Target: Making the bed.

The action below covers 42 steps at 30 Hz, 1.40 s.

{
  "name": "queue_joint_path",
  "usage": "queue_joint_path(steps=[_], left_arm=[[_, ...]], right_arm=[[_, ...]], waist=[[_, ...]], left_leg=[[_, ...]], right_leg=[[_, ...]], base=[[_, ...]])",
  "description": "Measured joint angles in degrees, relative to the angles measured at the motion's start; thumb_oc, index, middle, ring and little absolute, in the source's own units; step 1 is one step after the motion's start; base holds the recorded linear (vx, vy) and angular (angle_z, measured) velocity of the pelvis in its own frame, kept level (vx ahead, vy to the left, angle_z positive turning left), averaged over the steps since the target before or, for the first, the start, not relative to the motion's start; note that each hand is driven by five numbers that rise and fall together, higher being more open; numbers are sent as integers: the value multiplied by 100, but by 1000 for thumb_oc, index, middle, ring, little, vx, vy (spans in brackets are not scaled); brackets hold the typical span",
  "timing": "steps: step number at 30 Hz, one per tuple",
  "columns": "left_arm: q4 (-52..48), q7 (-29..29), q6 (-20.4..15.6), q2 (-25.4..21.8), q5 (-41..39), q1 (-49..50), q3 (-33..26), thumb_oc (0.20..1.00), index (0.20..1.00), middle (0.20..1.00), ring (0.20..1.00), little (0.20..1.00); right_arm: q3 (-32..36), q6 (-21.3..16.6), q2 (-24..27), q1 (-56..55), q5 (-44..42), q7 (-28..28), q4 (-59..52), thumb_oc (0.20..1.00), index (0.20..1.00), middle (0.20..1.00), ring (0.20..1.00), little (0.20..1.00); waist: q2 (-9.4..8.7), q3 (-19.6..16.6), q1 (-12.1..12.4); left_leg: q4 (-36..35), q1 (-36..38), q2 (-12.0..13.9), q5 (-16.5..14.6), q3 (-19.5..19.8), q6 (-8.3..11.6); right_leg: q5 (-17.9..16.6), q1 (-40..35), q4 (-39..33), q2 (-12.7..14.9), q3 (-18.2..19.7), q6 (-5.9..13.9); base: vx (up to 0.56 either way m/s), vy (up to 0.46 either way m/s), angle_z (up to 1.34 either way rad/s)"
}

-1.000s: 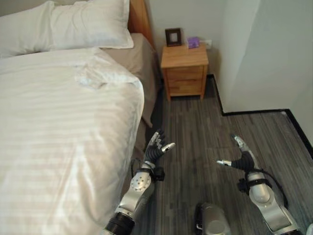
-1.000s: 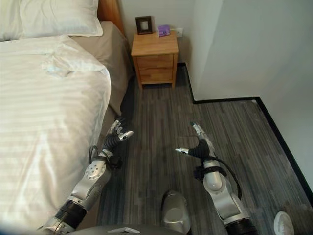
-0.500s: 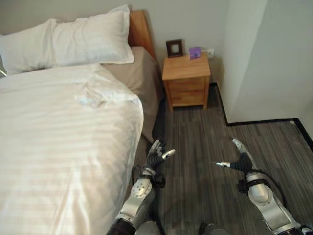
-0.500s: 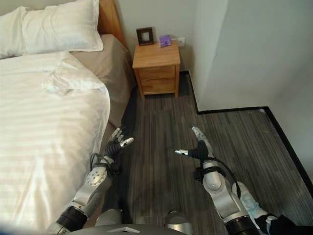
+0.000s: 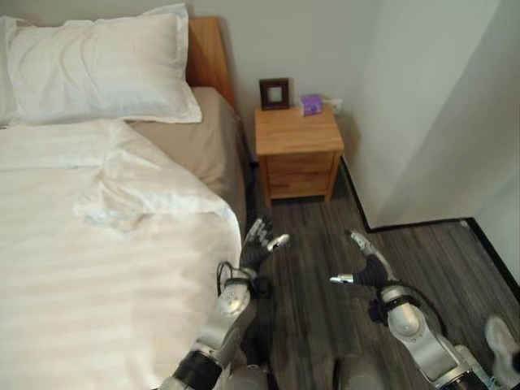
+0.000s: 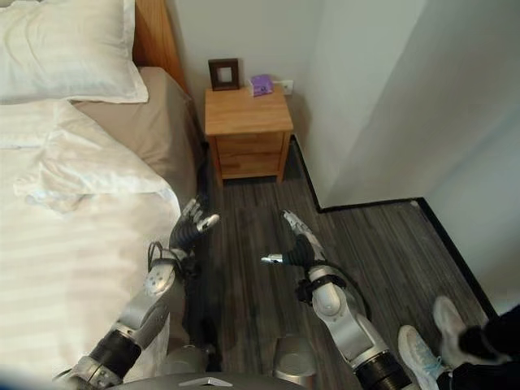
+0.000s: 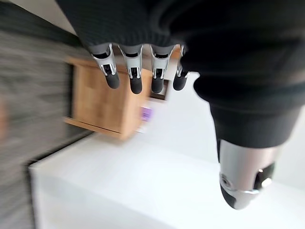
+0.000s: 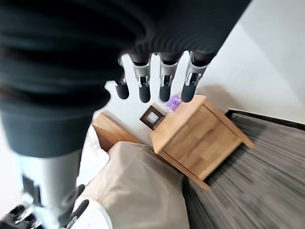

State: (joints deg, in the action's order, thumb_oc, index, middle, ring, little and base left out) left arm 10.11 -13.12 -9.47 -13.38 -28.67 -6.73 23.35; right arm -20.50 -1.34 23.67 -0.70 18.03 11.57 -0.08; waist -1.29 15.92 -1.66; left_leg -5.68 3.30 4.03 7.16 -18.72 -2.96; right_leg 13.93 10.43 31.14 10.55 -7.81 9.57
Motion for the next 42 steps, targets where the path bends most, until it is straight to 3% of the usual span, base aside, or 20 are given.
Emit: queue_joint_path(steps=[2, 5, 6, 10, 13, 14, 15, 16, 17, 19, 21, 23, 24, 26, 30, 33, 34, 36, 38, 42], left_arm=[[38, 20, 2, 26, -2, 40, -29, 1000, 1000, 1000, 1000, 1000], [304, 67, 3, 99, 0, 26, -105, 1000, 1000, 1000, 1000, 1000], [377, 105, 4, 85, 2, 31, -108, 1000, 1000, 1000, 1000, 1000], [437, 281, 16, 242, 1, 92, -88, 1000, 1000, 1000, 1000, 1000], [373, 482, 9, 479, 3, 160, -9, 1000, 1000, 1000, 1000, 1000], [357, 513, 8, 517, 5, 152, -21, 1000, 1000, 1000, 1000, 1000], [360, 527, 15, 577, 2, 94, 5, 1000, 1000, 1000, 1000, 1000], [361, 547, 31, 535, -4, -53, 115, 1000, 1000, 1000, 1000, 1000], [412, 681, 53, 500, -30, -291, 222, 1000, 1000, 1000, 1000, 1000], [363, 818, 94, 413, -40, -382, 239, 1000, 1000, 1000, 1000, 1000], [382, 985, 145, 364, -41, -306, 144, 1000, 1000, 1000, 1000, 1000], [310, 1062, 158, 301, -44, -222, 100, 1000, 1000, 1000, 1000, 1000], [230, 1078, 182, 255, -48, -139, 82, 1000, 1000, 1000, 1000, 1000], [122, 1104, 259, 207, -48, 71, 97, 1000, 1000, 1000, 1000, 1000], [53, 1172, 322, -11, -48, 151, 51, 1000, 1000, 1000, 1000, 1000], [-69, 1244, 367, -112, -87, 261, 0, 1000, 1000, 1000, 1000, 1000], [-183, 1254, 331, -244, -196, 346, -24, 1000, 1000, 1000, 1000, 1000], [-274, 1352, 312, -498, -279, 401, -362, 1000, 1000, 1000, 1000, 1000], [-258, 1369, 310, -596, -510, 473, -700, 1000, 1000, 1000, 1000, 1000], [-100, 1496, 313, -658, -739, 731, -906, 1000, 1000, 1000, 1000, 1000]], right_arm=[[2, 0, 25, 31, 0, -7, 4, 1000, 1000, 1000, 1000, 1000], [24, 24, 76, 200, 8, -50, 47, 1000, 1000, 1000, 1000, 1000], [24, 34, 60, 207, 15, -75, 68, 1000, 1000, 1000, 1000, 1000], [58, 169, 227, 161, 234, -168, 104, 1000, 1000, 1000, 1000, 1000], [249, 182, 460, 51, 239, -220, -93, 1000, 1000, 1000, 1000, 1000], [307, 187, 558, 95, 239, -212, -111, 1000, 1000, 1000, 1000, 1000], [339, 205, 673, 102, 232, -209, -81, 1000, 1000, 1000, 1000, 1000], [365, 225, 665, 64, 227, -217, -70, 1000, 1000, 1000, 1000, 1000], [392, 230, 672, 96, 218, -199, -65, 1000, 1000, 1000, 1000, 1000], [444, 247, 542, 217, 224, -195, -117, 1000, 1000, 1000, 1000, 1000], [601, 238, 428, 331, 225, -48, -152, 1000, 1000, 1000, 1000, 1000], [776, 233, 455, 322, 223, 32, -207, 1000, 1000, 1000, 1000, 1000], [878, 238, 457, 290, 226, 55, -207, 1000, 1000, 1000, 1000, 1000], [900, 241, 635, 293, 247, 80, -198, 1000, 1000, 1000, 1000, 1000], [1107, 271, 554, 168, 458, 198, -179, 1000, 1000, 1000, 1000, 1000], [1422, 468, 924, 249, 562, 388, -132, 1000, 1000, 1000, 1000, 1000], [1480, 473, 963, 319, 674, 481, -122, 1000, 1000, 1000, 1000, 1000], [1586, 474, 1188, 599, 691, 700, -93, 1000, 1000, 1000, 1000, 1000], [1760, 506, 1488, 833, 695, 803, 69, 1000, 1000, 1000, 1000, 1000], [2044, 642, 1910, 1187, 694, 889, 459, 1000, 1000, 1000, 1000, 1000]], waist=[[43, 23, -36], [184, 109, -177], [182, 104, -221], [174, 163, -410], [457, -62, -588], [606, -86, -571], [853, -118, -578], [696, -62, -643], [648, -56, -589], [249, -5, -539], [219, -16, -481], [371, -117, -562], [454, -178, -564], [753, -380, -468], [511, -425, -413], [449, -403, -607], [401, -427, -582], [263, -462, -470], [245, -469, -415], [218, -496, -396]], left_leg=[[0, 40, -77, -141, 209, -20], [0, -19, -83, -261, 615, 66], [-2, -10, -90, -300, 767, 131], [44, 394, 7, -411, 1266, 274], [574, 525, 128, -741, 1253, 635], [505, 493, 228, -851, 1195, 473], [718, 375, 448, -1069, 1357, 659], [1316, -87, 505, -1174, 1518, 1043], [2081, -719, 436, -873, 1114, 1107], [2139, -864, 551, -280, -413, 728], [2008, -671, 1077, -467, -2037, 703], [1784, -477, 1345, -516, -3120, 724], [1728, -388, 1392, -472, -3346, 656], [1046, -132, 1155, -433, -2698, 494], [637, -22, 522, -347, -2496, 276], [267, 293, 205, -320, -1838, 145], [164, 333, 168, -366, -1641, 69], [106, 180, 120, -335, -1231, 22], [109, -78, 138, -277, -879, -69], [10, -222, 130, -247, -419, -79]], right_leg=[[-324, 115, -1184, -37, 43, -177], [-1282, 38, -3268, 18, 269, 129], [-1334, -52, -3551, 105, 424, 194], [-2018, -729, -3698, 21, 348, 295], [-2121, -979, -3619, -127, 10, 211], [-2170, -952, -3451, -231, -19, 114], [-2135, -943, -3214, -456, -110, -75], [-1952, -797, -2942, -389, -170, -343], [-1793, -799, -2717, -221, -513, -457], [-1795, -897, -2828, 240, -1025, -585], [-1804, -1339, -3188, 268, -1691, -597], [-1820, -1700, -3449, 212, -2357, -554], [-1819, -1829, -3521, 163, -2577, -446], [-1714, -1779, -3288, 111, -2605, -289], [-1515, -1805, -2663, 619, -2772, 1], [-1259, -1380, -351, 1380, -2146, 215], [-1081, -1227, -83, 1319, -1686, 363], [-637, -928, -467, 845, -1039, 221], [-674, -848, -1590, 444, -752, 41], [-1586, -1350, -3428, 113, 383, 54]], base=[[493, -111, 55], [560, -92, 73], [559, -139, 106], [304, -123, 95], [137, -114, 60], [179, -261, 67], [169, -340, 88], [127, -238, 159], [195, -187, 184], [241, -12, 159], [302, 30, 153], [187, 49, 174], [208, 98, 139], [158, 132, 55], [144, 169, 52], [173, 48, 129], [135, -263, 102], [158, -278, 108], [246, -226, 115], [239, -237, 112]])
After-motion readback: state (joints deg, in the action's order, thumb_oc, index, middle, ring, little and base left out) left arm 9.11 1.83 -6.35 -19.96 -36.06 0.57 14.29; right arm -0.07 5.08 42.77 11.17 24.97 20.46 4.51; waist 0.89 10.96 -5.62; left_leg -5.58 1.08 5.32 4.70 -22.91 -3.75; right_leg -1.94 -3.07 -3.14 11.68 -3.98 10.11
